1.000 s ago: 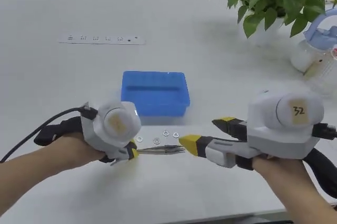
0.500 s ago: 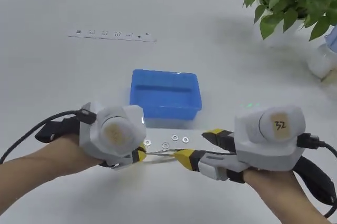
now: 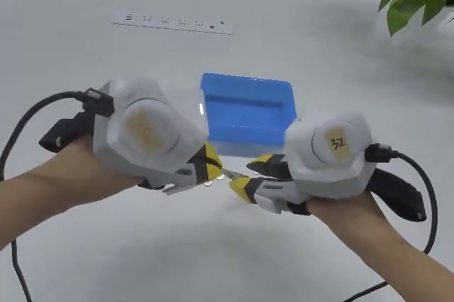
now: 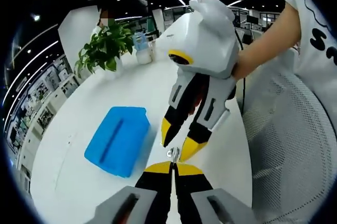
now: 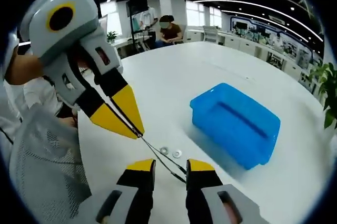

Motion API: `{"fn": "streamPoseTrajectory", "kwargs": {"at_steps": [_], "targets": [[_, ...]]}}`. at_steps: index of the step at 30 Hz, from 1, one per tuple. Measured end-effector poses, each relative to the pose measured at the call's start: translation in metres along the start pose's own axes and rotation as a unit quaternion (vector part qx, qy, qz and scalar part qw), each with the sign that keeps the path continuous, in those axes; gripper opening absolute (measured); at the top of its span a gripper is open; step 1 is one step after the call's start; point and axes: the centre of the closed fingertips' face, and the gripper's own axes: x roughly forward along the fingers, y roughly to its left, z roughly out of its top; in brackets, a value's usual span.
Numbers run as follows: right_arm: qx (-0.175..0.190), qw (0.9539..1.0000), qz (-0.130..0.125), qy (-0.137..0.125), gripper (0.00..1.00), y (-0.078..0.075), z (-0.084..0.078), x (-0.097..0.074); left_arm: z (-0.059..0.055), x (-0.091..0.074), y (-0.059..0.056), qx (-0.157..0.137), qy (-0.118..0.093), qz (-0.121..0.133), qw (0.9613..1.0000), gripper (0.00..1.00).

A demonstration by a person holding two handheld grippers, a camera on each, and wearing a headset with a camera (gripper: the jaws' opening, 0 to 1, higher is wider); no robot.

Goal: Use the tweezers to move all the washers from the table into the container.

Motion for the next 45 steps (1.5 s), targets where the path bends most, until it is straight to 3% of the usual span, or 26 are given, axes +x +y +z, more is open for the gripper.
{"fn": "streamPoseTrajectory", "kwargs": {"at_steps": [4,6,14,18,39,45], "targets": [[-0.009,0.9997,0.02,0.007,0.11,0.008,0.002,0.013,0.001,-0.007,-0.001,0.006,0.0,0.005,1.0,0.0],[-0.007,0.9996,0.026,0.001,0.11,0.011,0.007,0.015,-0.001,-0.011,0.0,0.016,0.01,0.009,0.9998,0.0],[0.009,0.9986,0.05,-0.017,0.1,0.021,0.02,0.019,0.002,-0.024,0.004,0.019,0.012,0.014,0.9996,0.0],[0.035,0.997,0.063,-0.027,0.11,0.022,0.026,0.022,0.003,-0.026,0.007,0.017,0.013,0.014,0.9997,0.0],[0.043,0.9963,0.074,-0.011,0.1,0.027,0.021,0.024,0.002,-0.022,0.008,-0.002,0.007,-0.001,1.0,0.0],[0.03,0.997,0.072,-0.003,0.1,0.026,0.019,0.022,0.005,-0.019,0.005,0.007,0.003,-0.01,0.9999,0.0]]}}
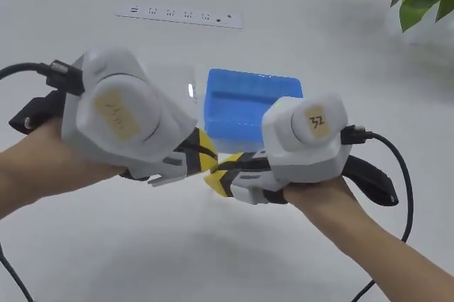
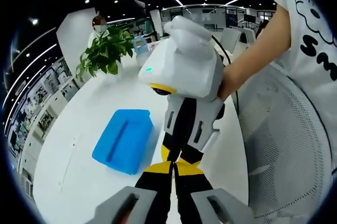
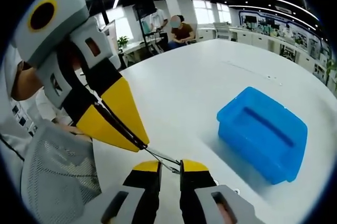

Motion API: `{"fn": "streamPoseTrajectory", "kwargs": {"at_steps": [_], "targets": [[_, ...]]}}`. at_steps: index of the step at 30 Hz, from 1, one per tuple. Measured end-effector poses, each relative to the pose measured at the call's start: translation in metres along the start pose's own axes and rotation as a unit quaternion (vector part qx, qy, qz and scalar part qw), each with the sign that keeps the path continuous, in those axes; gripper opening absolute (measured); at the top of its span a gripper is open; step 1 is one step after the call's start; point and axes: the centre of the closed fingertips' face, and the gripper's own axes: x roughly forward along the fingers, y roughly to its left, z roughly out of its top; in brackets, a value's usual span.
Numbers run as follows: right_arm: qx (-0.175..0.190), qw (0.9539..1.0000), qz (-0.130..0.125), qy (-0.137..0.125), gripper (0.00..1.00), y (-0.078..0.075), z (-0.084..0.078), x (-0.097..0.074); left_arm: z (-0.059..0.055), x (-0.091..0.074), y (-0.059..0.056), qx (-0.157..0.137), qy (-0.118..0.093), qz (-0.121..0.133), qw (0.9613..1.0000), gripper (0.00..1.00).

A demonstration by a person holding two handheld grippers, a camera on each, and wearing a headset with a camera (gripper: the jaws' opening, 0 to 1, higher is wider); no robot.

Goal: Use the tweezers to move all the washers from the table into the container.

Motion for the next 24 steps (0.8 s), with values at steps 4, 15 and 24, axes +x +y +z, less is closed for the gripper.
{"fn": "streamPoseTrajectory", "kwargs": {"at_steps": [4,15,24], "targets": [[-0.025,0.9997,-0.005,0.0,0.12,0.0003,0.0034,-0.0019,0.001,0.0009,0.0003,0.0,0.0,-0.005,1.0,0.0],[-0.106,0.9937,-0.028,0.023,0.05,0.0003,0.0029,0.0003,0.002,0.0022,0.0024,-0.005,-0.011,0.004,0.9999,0.0],[-0.116,0.9924,-0.032,0.025,0.04,-0.0045,0.0056,-0.0029,-0.001,-0.0012,0.0039,-0.091,-0.026,0.053,0.9941,0.13]]}}
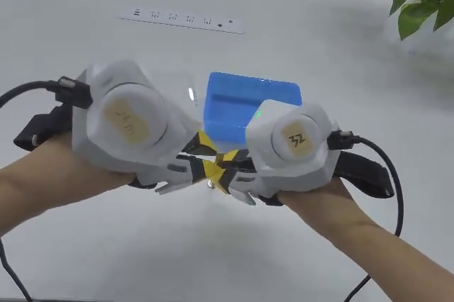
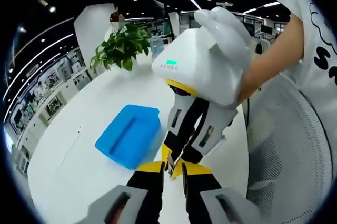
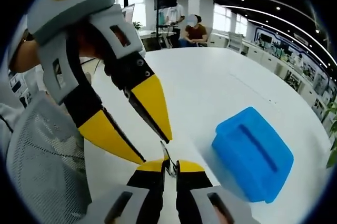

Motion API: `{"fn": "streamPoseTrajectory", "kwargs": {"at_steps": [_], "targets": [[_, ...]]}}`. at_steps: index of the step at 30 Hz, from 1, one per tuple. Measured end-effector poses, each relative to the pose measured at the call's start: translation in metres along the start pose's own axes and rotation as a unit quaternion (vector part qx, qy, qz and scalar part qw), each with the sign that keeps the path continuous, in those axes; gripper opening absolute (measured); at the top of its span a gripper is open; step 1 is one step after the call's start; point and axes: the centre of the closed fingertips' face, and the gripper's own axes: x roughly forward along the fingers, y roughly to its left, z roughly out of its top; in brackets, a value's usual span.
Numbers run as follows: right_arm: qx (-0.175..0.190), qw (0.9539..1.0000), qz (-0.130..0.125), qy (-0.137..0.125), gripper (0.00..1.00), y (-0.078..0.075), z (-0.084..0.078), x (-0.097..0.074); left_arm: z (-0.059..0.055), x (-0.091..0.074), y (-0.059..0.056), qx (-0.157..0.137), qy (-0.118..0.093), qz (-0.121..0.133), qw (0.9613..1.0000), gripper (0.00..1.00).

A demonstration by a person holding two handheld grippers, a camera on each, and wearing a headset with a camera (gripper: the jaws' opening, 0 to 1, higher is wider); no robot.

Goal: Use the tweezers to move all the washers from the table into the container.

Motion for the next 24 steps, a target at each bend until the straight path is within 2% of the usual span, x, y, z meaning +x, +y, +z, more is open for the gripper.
{"fn": "streamPoseTrajectory", "kwargs": {"at_steps": [2,6,9,10,12,15,16,20,24], "targets": [[0.004,1.0,0.0,-0.005,0.03,-0.002,0.004,-0.004,-0.004,-0.004,0.0,-0.032,0.002,0.003,0.9995,0.22],[0.013,0.9998,0.004,-0.016,0.03,-0.007,0.013,-0.012,-0.018,-0.007,0.001,-0.053,0.019,0.021,0.9982,0.45],[0.016,0.9996,0.005,-0.022,0.03,-0.012,0.021,-0.02,-0.022,-0.008,-0.001,-0.072,0.019,0.026,0.9969,0.55],[0.016,0.9996,0.005,-0.024,0.03,-0.014,0.023,-0.022,-0.025,-0.008,-0.003,-0.09,0.023,0.027,0.9953,0.6],[0.014,0.9995,0.005,-0.027,0.03,-0.016,0.028,-0.026,-0.029,-0.008,-0.005,-0.104,0.029,0.031,0.9937,0.69],[0.004,0.9993,0.0,-0.036,0.04,-0.022,0.038,-0.035,-0.036,-0.009,-0.004,-0.115,0.037,0.044,0.9917,0.69],[0.003,0.9993,-0.003,-0.038,0.04,-0.024,0.041,-0.036,-0.037,-0.01,-0.005,-0.128,0.037,0.046,0.9901,0.71],[-0.001,0.9987,-0.013,-0.049,0.04,-0.034,0.052,-0.043,-0.036,-0.011,-0.006,-0.154,0.019,0.052,0.9865,0.84],[0.007,0.9967,-0.034,-0.073,0.04,-0.052,0.068,-0.047,-0.037,-0.013,-0.006,-0.163,0.015,0.061,0.9846,0.93]]}}
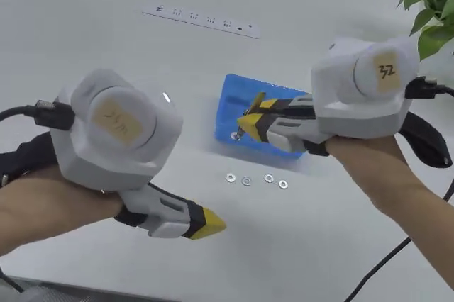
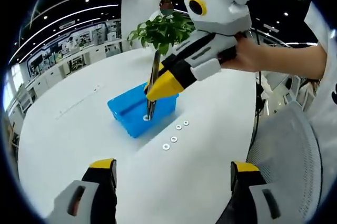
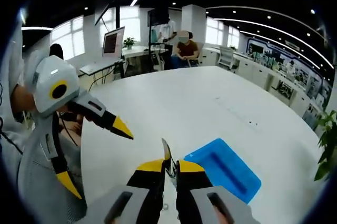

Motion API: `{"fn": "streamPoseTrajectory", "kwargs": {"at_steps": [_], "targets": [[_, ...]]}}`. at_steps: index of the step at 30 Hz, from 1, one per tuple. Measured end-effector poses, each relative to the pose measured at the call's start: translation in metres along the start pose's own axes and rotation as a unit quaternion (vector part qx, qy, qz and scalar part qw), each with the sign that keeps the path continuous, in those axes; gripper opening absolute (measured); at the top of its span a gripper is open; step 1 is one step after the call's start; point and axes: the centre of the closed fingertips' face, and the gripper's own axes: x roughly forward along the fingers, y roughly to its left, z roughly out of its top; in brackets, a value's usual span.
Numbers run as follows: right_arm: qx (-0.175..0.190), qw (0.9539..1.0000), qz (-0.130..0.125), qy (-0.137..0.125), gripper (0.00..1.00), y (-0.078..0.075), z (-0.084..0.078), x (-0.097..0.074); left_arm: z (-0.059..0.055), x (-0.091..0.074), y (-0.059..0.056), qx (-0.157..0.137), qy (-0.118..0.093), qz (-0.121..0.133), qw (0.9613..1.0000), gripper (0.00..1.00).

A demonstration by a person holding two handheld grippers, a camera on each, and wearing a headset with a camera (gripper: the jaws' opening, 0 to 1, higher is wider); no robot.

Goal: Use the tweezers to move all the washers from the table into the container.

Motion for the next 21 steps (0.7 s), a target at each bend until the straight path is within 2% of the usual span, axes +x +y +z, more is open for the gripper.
{"fn": "streamPoseTrajectory", "kwargs": {"at_steps": [3,6,13,17,21], "targets": [[0.012,0.9999,-0.007,-0.01,0.04,-0.011,0.008,0.002,-0.004,0.0,-0.001,-0.006,0.003,0.004,1.0,0.98],[0.01,0.9997,-0.02,-0.009,0.04,-0.02,0.01,0.009,-0.005,0.002,-0.004,-0.016,0.002,0.004,0.9999,0.99],[0.023,0.9992,-0.031,0.007,0.04,-0.036,-0.004,0.035,-0.007,0.007,-0.014,-0.017,0.0,0.007,0.9998,0.99],[0.029,0.9986,-0.037,0.022,0.04,-0.042,-0.016,0.049,-0.009,0.009,-0.015,-0.014,0.003,0.005,0.9999,0.99],[0.057,0.9976,-0.03,0.024,0.04,-0.044,-0.025,0.06,-0.012,0.01,-0.012,-0.01,0.007,0.01,0.9999,0.99]]}}
